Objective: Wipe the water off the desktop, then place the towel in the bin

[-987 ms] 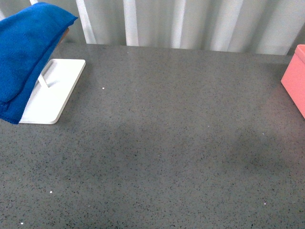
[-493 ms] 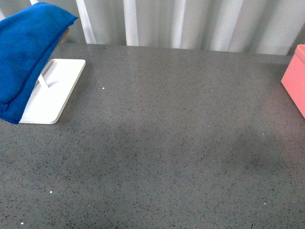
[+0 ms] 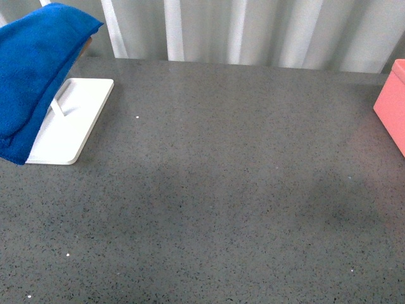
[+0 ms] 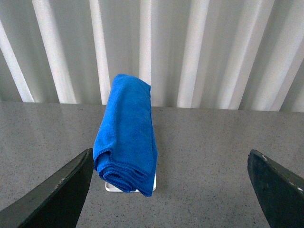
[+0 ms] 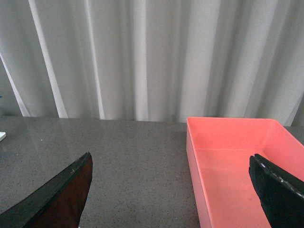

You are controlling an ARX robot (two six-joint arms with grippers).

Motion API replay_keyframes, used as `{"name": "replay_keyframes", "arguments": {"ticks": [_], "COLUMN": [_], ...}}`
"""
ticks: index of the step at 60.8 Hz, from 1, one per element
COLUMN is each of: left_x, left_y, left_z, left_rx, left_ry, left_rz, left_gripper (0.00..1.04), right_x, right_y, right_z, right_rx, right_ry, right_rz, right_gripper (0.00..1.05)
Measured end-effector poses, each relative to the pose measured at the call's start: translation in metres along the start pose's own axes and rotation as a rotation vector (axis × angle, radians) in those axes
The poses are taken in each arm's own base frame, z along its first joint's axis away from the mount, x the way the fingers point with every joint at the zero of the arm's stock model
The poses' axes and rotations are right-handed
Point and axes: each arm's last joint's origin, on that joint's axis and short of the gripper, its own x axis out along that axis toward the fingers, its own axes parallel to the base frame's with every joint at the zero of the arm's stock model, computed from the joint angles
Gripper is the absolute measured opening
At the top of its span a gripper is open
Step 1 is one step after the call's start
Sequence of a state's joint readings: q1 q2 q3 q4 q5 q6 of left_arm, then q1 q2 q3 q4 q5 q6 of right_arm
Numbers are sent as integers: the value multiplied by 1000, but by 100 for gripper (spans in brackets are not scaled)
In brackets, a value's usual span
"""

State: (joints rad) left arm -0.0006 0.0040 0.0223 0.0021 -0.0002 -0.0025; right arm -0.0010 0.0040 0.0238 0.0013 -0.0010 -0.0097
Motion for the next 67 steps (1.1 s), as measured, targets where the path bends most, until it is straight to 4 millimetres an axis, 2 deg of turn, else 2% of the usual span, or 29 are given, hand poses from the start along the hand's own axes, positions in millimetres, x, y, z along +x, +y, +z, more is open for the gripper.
{"name": "replay_keyframes", "arguments": {"ticks": [5, 7, 11, 14, 16, 21, 24, 29, 35, 41, 46, 59, 67], "left_x": [0, 1, 1, 2, 3, 7, 13, 32, 76, 119, 166, 269, 312], "left_y": [0, -1, -7, -12, -16, -25, -31, -35, -41, -48, -56, -65, -57], "left_z": [0, -1, 1, 7, 11, 32, 52, 80, 108, 118, 122, 111, 93], "left_rx": [-3, -28, -72, -60, -45, -27, -21, -3, 67, 91, 129, 201, 243], "left_ry": [3, 80, 357, 484, 511, 479, 411, 318, 274, 334, 395, 538, 615], "left_rz": [-2, -22, -42, -38, -52, -103, -158, -180, -198, -238, -246, -232, -157], "left_gripper": [98, 98, 98, 98, 98, 98, 98, 98, 98, 98, 98, 98, 98], "right_x": [0, 0, 0, 0, 0, 0, 0, 0, 0, 0, 0, 0, 0], "right_y": [0, 0, 0, 0, 0, 0, 0, 0, 0, 0, 0, 0, 0], "right_z": [0, 0, 0, 0, 0, 0, 0, 0, 0, 0, 0, 0, 0], "right_rx": [0, 0, 0, 0, 0, 0, 0, 0, 0, 0, 0, 0, 0], "right_ry": [0, 0, 0, 0, 0, 0, 0, 0, 0, 0, 0, 0, 0], "right_rz": [0, 0, 0, 0, 0, 0, 0, 3, 0, 1, 0, 0, 0], "right_gripper": [98, 98, 98, 98, 98, 98, 98, 98, 98, 98, 98, 98, 98]}}
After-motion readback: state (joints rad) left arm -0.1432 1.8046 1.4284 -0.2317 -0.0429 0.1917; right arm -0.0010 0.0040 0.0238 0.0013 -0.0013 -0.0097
